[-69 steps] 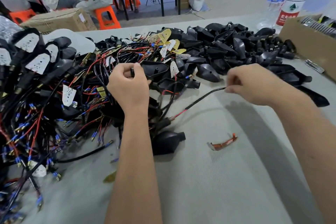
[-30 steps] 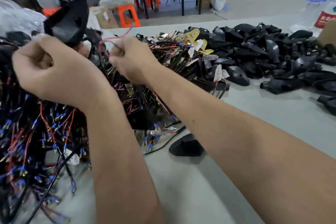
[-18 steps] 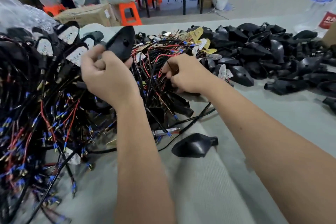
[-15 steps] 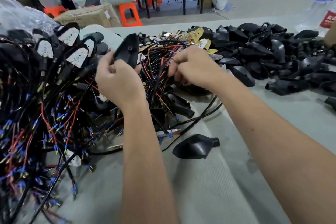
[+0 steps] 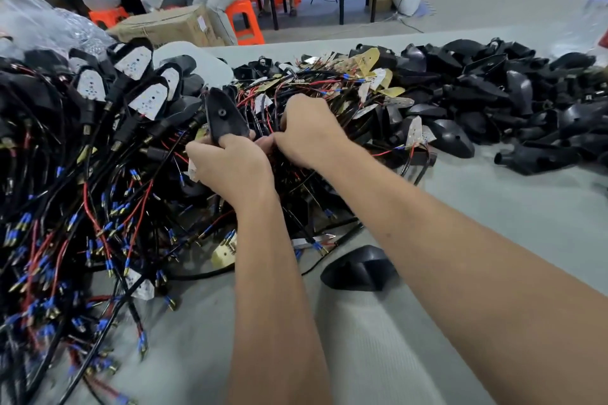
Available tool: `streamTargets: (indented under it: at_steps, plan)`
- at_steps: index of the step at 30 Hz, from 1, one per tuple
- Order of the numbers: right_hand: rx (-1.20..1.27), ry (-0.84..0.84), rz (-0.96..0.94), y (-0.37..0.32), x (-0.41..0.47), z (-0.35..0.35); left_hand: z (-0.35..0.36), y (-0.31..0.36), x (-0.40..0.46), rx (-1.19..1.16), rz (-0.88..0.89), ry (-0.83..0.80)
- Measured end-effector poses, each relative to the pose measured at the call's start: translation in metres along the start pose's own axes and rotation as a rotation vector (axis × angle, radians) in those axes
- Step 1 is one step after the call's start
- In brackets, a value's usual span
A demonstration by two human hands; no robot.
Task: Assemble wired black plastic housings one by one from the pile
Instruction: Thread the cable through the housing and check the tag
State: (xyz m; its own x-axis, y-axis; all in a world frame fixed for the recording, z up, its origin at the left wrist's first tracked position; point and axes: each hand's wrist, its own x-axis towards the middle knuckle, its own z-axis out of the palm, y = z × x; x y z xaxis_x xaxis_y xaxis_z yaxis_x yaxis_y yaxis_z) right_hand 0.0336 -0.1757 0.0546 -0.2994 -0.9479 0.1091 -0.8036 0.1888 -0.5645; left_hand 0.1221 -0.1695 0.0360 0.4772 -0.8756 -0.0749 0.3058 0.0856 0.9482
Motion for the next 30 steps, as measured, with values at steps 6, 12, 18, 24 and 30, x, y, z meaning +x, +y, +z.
streamTargets:
  at_steps: [6, 12, 18, 24, 30]
  plan:
    - [0.533, -0.174, 0.176, 0.013, 0.002, -0.005, -0.001, 0.0, 0.001, 0.001, -0.016, -0.002]
    - [1.08, -0.142, -0.137, 0.012, -0.027, -0.073, 0.002, 0.002, -0.006, -0.029, 0.026, -0.087]
    - [1.394, 0.078, -0.424, 0.033, -0.038, -0.138, 0.01, -0.001, -0.021, 0.044, 0.077, -0.148]
    - [1.505, 0.281, -0.072, 0.107, -0.067, -0.12, 0.032, -0.012, -0.037, 0.173, 0.088, -0.501]
    - [1.61, 0.343, 0.194, 0.174, -0.115, -0.098, 0.057, -0.038, -0.089, 0.316, -0.137, -0.927]
